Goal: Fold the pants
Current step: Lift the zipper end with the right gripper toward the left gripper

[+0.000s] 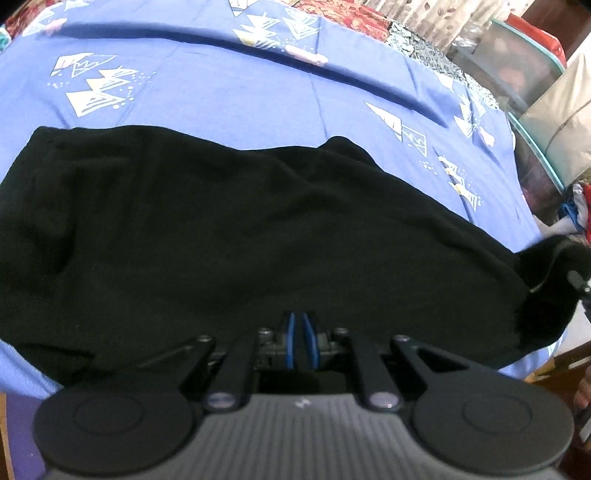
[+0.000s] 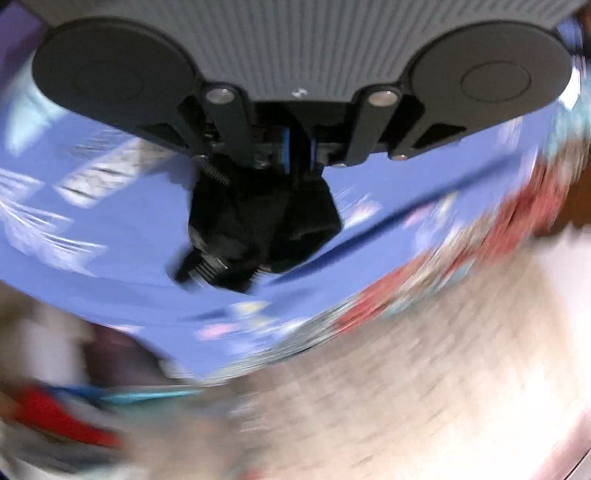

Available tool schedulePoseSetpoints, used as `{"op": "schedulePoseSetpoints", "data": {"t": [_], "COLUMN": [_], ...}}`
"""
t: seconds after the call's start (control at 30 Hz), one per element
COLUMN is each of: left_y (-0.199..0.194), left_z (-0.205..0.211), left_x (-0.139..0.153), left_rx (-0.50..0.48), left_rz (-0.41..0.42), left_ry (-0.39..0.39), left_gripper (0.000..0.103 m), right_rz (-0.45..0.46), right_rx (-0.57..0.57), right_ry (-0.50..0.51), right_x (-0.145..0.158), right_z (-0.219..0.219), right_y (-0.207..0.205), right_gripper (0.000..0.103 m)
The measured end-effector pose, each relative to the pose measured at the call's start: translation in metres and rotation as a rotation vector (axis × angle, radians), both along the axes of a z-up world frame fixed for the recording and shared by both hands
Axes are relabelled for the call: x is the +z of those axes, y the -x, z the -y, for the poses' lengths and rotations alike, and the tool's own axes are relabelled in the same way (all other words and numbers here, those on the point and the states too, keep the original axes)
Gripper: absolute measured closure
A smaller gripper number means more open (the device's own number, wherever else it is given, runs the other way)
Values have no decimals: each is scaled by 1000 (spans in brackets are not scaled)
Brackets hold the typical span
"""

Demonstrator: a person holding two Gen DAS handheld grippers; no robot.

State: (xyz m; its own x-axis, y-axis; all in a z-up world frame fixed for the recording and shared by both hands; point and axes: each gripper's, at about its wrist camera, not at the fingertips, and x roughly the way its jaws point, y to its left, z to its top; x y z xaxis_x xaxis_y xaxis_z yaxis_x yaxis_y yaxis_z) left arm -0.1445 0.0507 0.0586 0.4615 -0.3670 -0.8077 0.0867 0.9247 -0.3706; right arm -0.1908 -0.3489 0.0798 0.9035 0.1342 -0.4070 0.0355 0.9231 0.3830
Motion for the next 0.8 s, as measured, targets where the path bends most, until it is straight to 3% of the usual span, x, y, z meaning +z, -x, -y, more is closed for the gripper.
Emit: {"op": "schedulePoseSetpoints", "data": {"t": [0.13,0.2,0.27,0.33,0.4,0.53,0.6,0.7,0.8], "left_y": [4,7,12,15,14,-6,-22,-46,-62], "left_z": [-11,-17,-25,-31,-29,5,33,83,131], "left_x": [-3,-4,-5,-5,-6,1,6,5,-4], "left_rx": [19,33,44,48,32,-92,-179,-272,-347], "left_rz": [5,4,7,12,8,16,22,15,-3], "left_ry": [16,25,37,49,51,79,114,135,146], "left_gripper": [94,91,89,88,88,88,87,59,57], "right_rz": [-73,-189,-281,-244,-227,-194,-170,-138,-131], "right_rx": [252,340,362,388,442,428,361,205,50], "right_ry": [167,269,401,473,442,354,287,217,174], "right_x": [-17,-41,-66,-69,-60,-42,-35,-25,-27], "right_z": [-81,-119,-150,-166,-169,-153,-132,-99,-67], "right_y": [-20,-42,-49,-38,-29,-18,-9,-3,4], "right_gripper": [90,85,75,35,32,43,43,43,41]}}
